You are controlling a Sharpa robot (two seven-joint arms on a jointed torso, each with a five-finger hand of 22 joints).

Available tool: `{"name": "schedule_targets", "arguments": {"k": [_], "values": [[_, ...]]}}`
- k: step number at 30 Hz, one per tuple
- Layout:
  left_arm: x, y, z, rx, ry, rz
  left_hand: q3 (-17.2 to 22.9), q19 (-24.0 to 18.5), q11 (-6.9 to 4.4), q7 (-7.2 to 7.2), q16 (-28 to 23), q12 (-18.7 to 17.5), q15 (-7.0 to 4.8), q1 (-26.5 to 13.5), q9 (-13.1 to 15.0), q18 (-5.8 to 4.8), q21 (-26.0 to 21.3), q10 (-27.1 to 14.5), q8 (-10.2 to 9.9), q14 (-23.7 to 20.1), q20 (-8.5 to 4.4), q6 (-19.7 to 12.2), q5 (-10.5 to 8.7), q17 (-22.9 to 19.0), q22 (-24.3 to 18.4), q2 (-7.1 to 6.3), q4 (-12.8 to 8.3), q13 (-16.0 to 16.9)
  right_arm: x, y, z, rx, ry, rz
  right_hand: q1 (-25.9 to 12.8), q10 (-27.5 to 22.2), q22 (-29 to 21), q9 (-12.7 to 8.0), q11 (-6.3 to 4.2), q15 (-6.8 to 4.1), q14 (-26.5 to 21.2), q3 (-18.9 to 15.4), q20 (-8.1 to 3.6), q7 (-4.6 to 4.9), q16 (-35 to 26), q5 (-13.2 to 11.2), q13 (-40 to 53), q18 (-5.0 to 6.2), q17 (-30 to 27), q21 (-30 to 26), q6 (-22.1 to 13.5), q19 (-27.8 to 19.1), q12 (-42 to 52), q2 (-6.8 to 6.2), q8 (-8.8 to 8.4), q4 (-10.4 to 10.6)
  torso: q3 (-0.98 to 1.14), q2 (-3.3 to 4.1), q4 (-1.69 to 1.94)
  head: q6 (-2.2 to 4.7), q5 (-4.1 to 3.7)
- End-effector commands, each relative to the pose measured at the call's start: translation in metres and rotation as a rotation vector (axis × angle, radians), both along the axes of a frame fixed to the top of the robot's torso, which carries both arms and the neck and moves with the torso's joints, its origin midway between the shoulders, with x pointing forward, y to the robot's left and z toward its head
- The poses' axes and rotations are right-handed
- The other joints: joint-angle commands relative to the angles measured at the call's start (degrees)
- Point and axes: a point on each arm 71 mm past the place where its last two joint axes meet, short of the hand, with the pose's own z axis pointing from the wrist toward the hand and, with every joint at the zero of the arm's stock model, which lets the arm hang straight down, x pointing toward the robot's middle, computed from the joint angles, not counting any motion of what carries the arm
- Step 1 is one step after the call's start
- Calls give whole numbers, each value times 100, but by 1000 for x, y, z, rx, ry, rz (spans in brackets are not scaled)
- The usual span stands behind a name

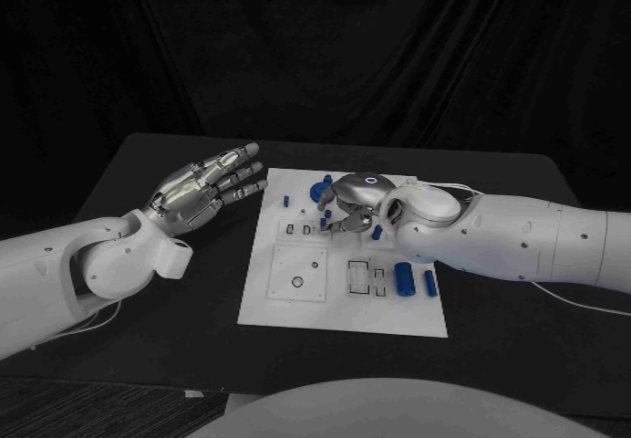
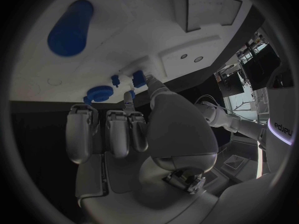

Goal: Assemble the parts on the task board

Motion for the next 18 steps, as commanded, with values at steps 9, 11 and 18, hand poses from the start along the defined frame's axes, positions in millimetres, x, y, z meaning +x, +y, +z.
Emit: {"name": "schedule_targets", "arguments": {"k": [9, 11, 18], "values": [[0, 0, 1, -6, -11, 15, 151, 59, 68, 31, 185, 148, 65, 52, 97, 205, 106, -20, 72, 86, 31, 86, 105, 74, 41, -38, -10, 49, -11, -10, 63, 172, -138, 12, -902, 538, 1316, -197, 80, 27, 606, -635, 7, 52, 114, -609, 1534, 78, 1589, -72, 36, 230, 95, -425, -62, 416, 4, -4, 1, 1, 19], [0, 0, 1, 3, -20, 41, 203, 284, 228, 112, 679, 469, 111, 97, 113, 212, 263, 187, 102, 429, 64, 213, 109, 194, 118, -161, -115, 132, -14, -16, 76, 209, -146, 7, -1032, 538, 1310, -207, 88, 33, 606, -692, 11, 62, 114, -609, 1534, 81, 1589, -89, 59, 222, 95, -447, -54, 420, 3, -5, 2, 1, 14], [9, 4, 7, 63, -94, 129, -169, 1996, 970, 106, 2618, 2268, 347, -329, 190, 8, 1328, 1608, 271, 2217, 84, 902, -675, 659, 598, -503, 463, 595, -17, -43, 108, 290, -222, -32, -1594, 538, 1365, -136, 103, 46, 606, -729, 23, 76, 114, -618, 1534, 42, 1589, 66, 506, 294, 95, -418, 204, 422, 4, -6, 2, 1, 123]]}}
